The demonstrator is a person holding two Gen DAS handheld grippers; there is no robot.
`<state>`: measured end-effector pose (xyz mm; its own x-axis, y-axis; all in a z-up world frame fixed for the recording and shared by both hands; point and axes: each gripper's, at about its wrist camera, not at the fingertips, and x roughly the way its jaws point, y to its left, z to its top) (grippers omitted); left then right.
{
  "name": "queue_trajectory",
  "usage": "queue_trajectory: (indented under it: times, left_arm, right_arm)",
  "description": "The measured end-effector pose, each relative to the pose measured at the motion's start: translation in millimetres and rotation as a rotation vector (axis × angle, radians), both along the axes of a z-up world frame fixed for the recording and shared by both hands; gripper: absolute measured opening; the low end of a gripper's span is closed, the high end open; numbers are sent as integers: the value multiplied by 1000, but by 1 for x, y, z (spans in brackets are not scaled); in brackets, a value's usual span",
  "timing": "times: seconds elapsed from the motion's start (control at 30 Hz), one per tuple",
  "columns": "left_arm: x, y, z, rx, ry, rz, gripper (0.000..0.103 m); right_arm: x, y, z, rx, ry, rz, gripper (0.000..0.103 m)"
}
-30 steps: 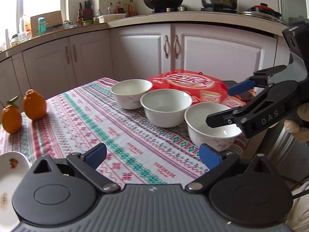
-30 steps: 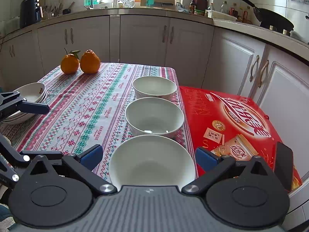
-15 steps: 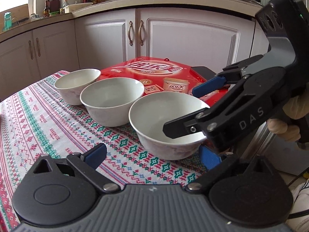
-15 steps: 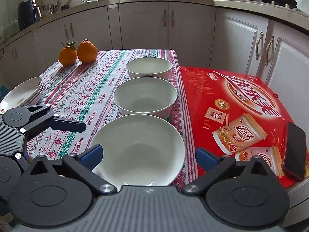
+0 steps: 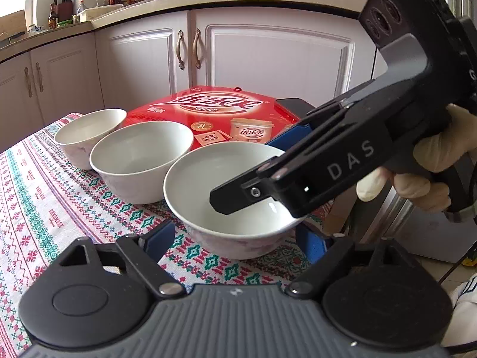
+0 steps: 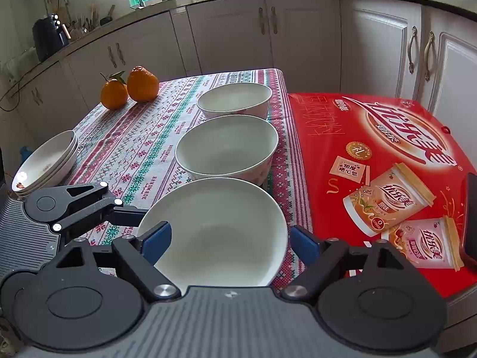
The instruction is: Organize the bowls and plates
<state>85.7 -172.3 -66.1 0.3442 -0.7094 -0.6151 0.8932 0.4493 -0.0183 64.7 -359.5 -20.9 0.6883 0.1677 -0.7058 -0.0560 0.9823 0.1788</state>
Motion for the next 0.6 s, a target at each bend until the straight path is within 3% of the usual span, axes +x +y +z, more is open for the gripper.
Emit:
queue_trajectory:
  times: [0.17, 0.6]
  left_arm:
    - [0, -1, 0, -6, 2, -7, 83]
    - [-3, 6, 9, 6, 3, 6, 83]
  right_arm:
    - [3, -5, -2, 38, 18, 15, 81]
    - [0, 6, 7, 29, 10, 38, 81]
